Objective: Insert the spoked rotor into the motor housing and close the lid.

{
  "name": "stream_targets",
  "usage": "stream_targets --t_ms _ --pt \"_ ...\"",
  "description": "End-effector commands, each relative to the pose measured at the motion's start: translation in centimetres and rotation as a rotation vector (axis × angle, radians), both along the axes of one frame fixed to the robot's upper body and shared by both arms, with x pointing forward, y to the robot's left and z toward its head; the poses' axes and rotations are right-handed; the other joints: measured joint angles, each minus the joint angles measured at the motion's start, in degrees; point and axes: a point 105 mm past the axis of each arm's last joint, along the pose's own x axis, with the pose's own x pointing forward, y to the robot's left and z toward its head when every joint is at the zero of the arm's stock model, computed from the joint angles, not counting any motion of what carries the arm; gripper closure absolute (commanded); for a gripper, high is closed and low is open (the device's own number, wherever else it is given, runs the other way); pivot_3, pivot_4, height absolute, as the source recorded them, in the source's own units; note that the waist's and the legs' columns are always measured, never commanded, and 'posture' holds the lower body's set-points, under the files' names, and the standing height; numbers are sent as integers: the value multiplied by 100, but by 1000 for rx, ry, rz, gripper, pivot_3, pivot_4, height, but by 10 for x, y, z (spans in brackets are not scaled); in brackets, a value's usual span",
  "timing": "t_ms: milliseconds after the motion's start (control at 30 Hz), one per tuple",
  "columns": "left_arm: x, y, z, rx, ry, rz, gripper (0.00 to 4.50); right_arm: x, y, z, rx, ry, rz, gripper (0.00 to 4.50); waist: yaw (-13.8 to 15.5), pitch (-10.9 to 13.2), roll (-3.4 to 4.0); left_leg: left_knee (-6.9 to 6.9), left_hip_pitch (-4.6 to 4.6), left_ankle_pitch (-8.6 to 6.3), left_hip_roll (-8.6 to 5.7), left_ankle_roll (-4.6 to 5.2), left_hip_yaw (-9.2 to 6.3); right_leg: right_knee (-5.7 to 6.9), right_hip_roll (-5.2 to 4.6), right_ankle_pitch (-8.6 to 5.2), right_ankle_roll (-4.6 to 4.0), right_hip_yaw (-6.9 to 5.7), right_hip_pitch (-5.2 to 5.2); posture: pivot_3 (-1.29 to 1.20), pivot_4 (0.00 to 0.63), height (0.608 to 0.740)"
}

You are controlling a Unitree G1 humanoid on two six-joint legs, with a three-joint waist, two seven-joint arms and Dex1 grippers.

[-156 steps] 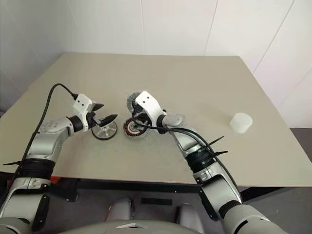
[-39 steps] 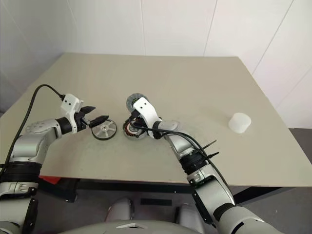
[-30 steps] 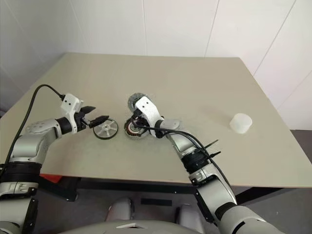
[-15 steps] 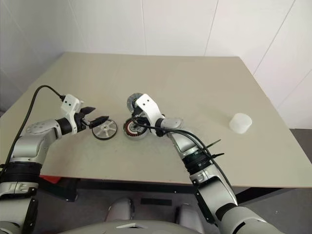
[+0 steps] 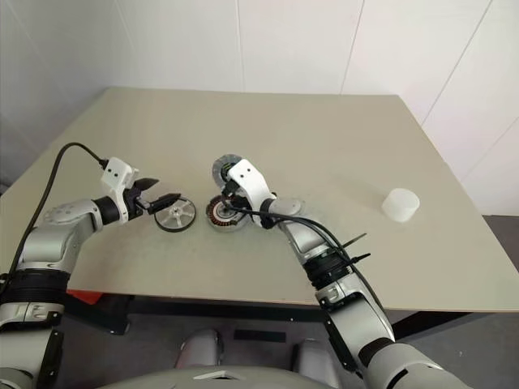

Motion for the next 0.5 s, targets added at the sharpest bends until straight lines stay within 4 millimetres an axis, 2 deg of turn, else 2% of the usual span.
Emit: stream_targets --t_ms 33,133,333,500 --pt "4 -2 13 11 -52 -14 0 1 9 40 54 -109 41 4462 -2 0 0 0 -2 1 0 -2 0 0 1 0 0 0 -3 0 0 740" --pt "4 -1 13 11 -51 -15 0 -1 10 44 60 -112 46 4462 -3 0 0 -1 -5 4 4 -7 0 -1 3 0 0 0 -7 0 0 740" --pt "4 0 12 12 -48 -13 0 -10 15 23 61 -31 62 4462 -1 0 0 -1 -5 3 3 -6 1 -2 3 -1 -1 0 -7 0 0 740" --pt "2 2 11 15 -46 -5 0 -8 11 0 54 48 29 4462 -3 0 0 -1 -4 1 2 -2 0 -1 2 -1 -1 0 -7 0 0 740"
